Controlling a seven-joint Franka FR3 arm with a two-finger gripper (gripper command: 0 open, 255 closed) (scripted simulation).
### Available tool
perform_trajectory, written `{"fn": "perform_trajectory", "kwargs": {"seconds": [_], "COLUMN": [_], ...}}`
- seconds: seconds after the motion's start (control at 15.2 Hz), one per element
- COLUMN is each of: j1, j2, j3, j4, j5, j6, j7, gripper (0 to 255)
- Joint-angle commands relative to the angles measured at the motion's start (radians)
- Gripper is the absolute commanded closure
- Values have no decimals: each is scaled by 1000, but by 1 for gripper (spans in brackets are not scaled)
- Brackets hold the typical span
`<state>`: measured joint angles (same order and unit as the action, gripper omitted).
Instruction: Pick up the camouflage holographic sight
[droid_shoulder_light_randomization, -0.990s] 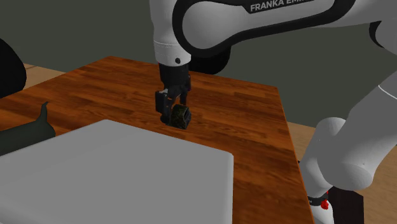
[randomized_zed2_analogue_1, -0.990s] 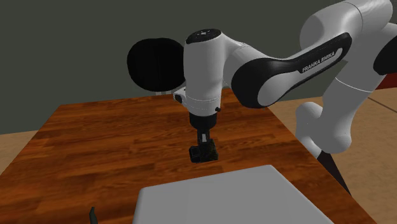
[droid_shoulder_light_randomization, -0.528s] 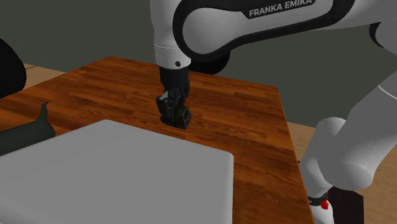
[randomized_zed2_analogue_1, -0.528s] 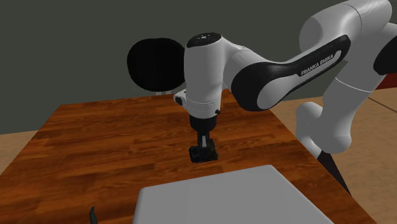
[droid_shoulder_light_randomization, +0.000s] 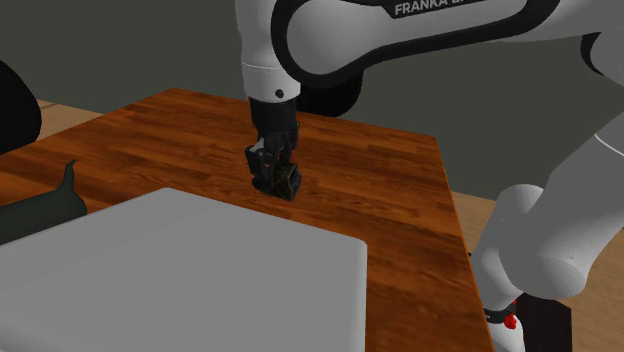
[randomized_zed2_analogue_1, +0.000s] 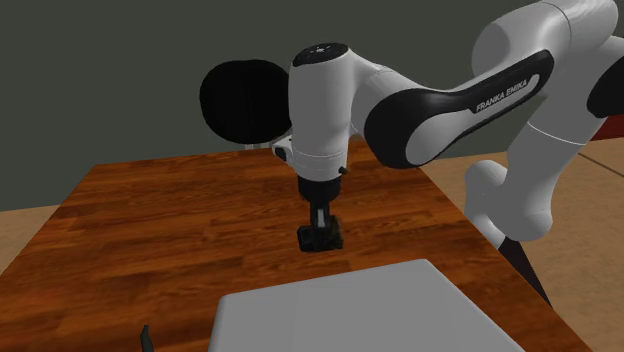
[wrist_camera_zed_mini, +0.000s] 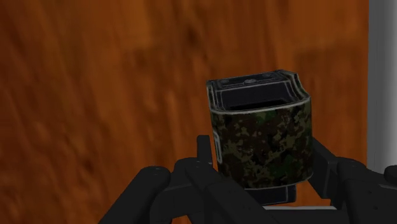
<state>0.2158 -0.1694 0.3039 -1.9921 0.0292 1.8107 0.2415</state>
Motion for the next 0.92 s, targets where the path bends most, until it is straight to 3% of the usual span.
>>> {"fn": "perform_trajectory", "kwargs": {"seconds": [0.0, 0.86], "j1": [0, -2], "j2": [2, 12], "j3": [0, -2], "j4": [27, 188], "j5": [-1, -5], "j6": [-26, -177], "j7": [1, 1], "gripper": [255, 255]}}
